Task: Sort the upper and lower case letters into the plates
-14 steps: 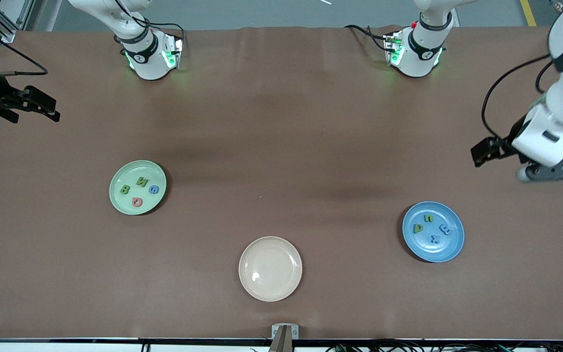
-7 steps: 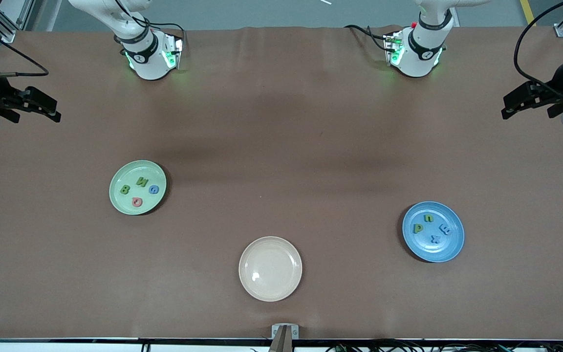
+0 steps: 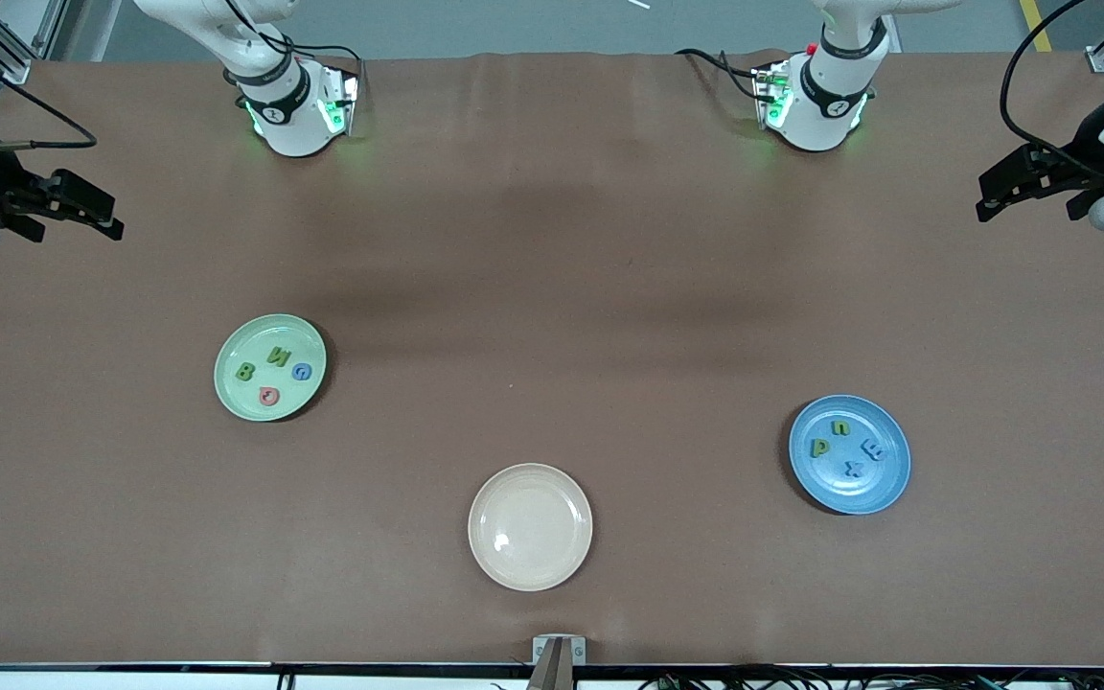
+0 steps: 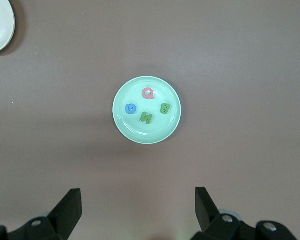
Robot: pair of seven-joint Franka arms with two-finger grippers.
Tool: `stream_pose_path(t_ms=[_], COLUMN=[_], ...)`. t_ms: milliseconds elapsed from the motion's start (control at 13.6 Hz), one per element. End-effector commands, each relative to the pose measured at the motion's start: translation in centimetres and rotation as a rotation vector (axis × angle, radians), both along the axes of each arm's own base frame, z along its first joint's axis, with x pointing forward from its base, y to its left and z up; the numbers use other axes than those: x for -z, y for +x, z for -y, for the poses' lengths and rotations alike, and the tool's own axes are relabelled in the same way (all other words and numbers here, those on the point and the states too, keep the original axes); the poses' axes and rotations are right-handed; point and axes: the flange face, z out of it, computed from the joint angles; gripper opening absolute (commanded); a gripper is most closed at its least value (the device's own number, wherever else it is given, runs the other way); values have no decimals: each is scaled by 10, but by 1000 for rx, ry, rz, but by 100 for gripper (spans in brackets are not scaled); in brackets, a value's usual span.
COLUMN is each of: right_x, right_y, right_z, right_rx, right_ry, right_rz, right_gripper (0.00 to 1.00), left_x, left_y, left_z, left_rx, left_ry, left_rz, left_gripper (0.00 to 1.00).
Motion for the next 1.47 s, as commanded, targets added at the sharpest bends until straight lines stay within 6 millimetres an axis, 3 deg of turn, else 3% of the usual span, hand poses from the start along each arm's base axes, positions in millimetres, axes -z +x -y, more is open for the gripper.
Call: stream_pose_path(t_ms=[0,1400], right_x=[2,2], right_y=[-9,-8], right_z=[3,3], right_rx=[5,-1], right_ry=[-7,-37], right_rz=[4,8], right_gripper=[100,100], left_x=[3,-4], left_y=[-5,1], left_z=[0,13], left_rx=[16,-14], left_ry=[2,-8], left_rz=[10,39], left_gripper=[100,100])
